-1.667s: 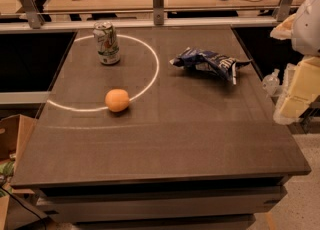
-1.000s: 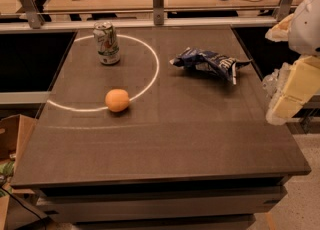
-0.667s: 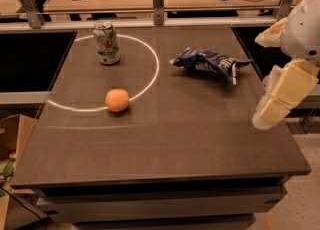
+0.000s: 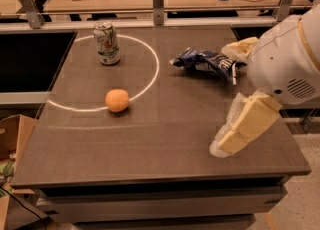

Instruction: Pick orange

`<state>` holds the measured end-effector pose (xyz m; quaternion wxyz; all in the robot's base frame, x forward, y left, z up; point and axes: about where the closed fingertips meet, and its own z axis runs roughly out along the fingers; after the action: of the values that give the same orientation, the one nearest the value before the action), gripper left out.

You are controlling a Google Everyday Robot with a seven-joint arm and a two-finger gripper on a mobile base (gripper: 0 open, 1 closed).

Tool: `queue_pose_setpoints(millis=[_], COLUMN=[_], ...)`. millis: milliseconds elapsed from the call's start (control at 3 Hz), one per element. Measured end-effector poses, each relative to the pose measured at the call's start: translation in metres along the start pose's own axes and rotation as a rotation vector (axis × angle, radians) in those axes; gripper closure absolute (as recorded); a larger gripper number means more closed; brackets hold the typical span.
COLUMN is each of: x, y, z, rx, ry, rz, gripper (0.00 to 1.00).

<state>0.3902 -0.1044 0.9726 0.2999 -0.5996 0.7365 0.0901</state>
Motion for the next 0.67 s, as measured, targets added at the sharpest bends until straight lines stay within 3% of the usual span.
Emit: queue_pose_setpoints(millis=[333,667], x=[-0.024,-0.043], y=[0.013,0.019], z=[0.024,0.053], rx=[0.065,0.086], ry=[-0.085,-0.138], rz=[-0.033,-0.019], gripper=[0.0,0.0])
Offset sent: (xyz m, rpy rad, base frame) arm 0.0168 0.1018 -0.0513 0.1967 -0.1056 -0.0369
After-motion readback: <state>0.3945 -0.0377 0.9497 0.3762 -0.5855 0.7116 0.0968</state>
